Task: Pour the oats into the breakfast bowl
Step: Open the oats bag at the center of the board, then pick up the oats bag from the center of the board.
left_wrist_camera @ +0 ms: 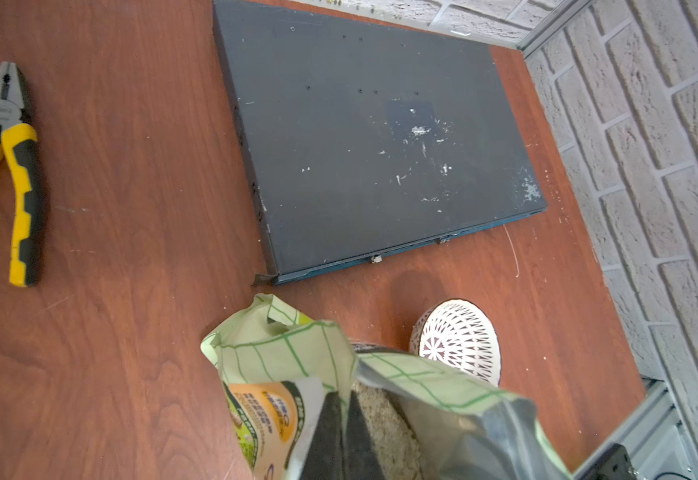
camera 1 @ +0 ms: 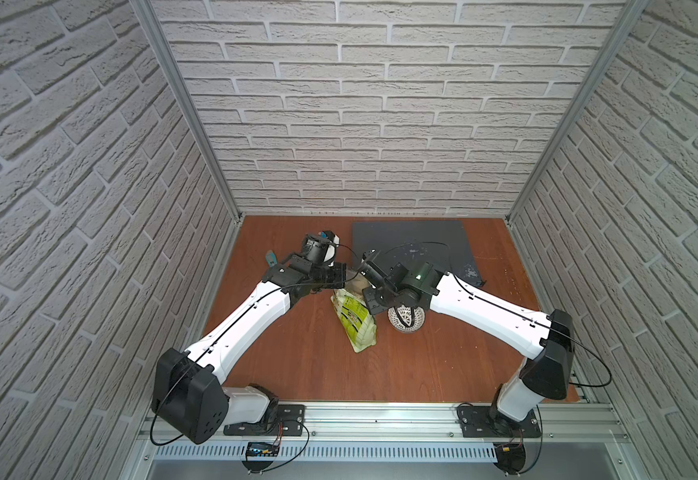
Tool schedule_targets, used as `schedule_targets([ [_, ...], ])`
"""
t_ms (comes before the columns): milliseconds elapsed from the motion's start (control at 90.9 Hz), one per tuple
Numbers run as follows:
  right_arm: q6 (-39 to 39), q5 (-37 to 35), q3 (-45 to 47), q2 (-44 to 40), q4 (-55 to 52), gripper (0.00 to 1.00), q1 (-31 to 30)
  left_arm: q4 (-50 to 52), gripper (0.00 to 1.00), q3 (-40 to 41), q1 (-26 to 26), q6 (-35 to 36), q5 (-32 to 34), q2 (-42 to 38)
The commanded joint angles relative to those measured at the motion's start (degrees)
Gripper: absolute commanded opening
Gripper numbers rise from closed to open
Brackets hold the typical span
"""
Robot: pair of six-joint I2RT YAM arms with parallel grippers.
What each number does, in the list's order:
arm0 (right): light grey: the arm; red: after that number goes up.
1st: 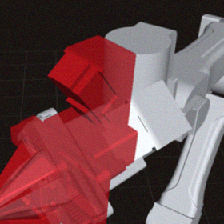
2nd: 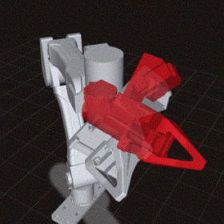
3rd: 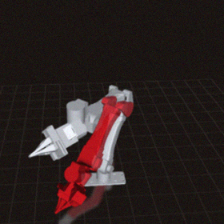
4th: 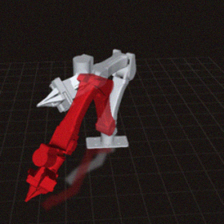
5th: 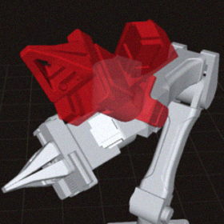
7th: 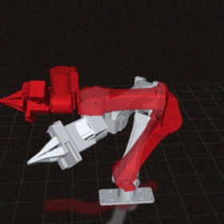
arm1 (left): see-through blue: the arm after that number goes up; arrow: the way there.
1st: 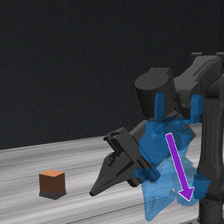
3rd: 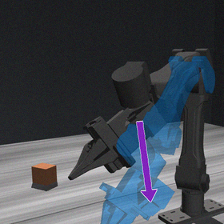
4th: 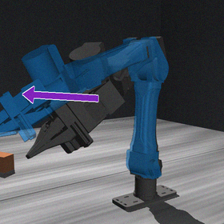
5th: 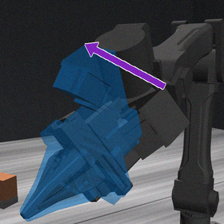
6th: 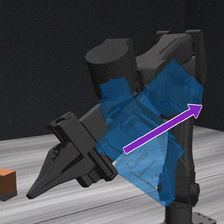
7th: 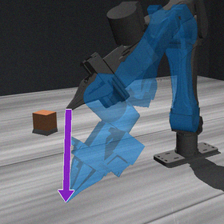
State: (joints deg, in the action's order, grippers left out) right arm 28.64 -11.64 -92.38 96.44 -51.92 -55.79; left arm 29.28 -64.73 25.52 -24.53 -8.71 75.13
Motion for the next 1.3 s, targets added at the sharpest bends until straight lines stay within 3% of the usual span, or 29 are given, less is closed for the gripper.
schedule_targets([
  [0,-5.7,0.3,-0.4,-3.4,-0.1,0.03,3.2,4.7,0.0,-2.1,0.9,0.2,4.3,-4.4],
  [297,-11.8,10.7,0.2,-3.4,8.2,0.05,5.4,11.8,0.0,2.4,3.0,-3.6,8.2,-13.1],
  [341,-12.1,10.7,2.3,-5.3,9.7,0.17,5.4,12.2,0.0,2.8,2.9,-4.1,8.8,-13.7],
  [506,-12.4,9.3,16.8,-17.0,20.4,0.79,5.4,13.5,0.0,2.5,2.4,-5.0,8.0,-14.0],
  [638,-13.6,15.7,33.5,-26.9,37.8,0.99,5.0,14.9,0.0,2.1,2.1,-4.9,8.5,-13.8],
  [726,-14.3,20.5,46.2,-31.5,53.6,1.0,4.1,16.1,0.0,1.4,1.7,-4.7,8.5,-13.5],
  [825,-16.9,20.3,52.7,-31.7,63.3,1.0,1.2,16.9,0.0,1.1,1.5,-4.6,8.4,-13.4],
  [1023,-21.6,13.3,57.3,-24.1,72.5,1.0,-5.1,16.8,0.0,1.8,1.1,-4.9,7.6,-13.3],
  [1287,-20.9,8.7,60.6,-14.1,84.6,1.0,-6.7,16.3,0.0,2.5,0.4,-5.0,6.5,-13.1],
])
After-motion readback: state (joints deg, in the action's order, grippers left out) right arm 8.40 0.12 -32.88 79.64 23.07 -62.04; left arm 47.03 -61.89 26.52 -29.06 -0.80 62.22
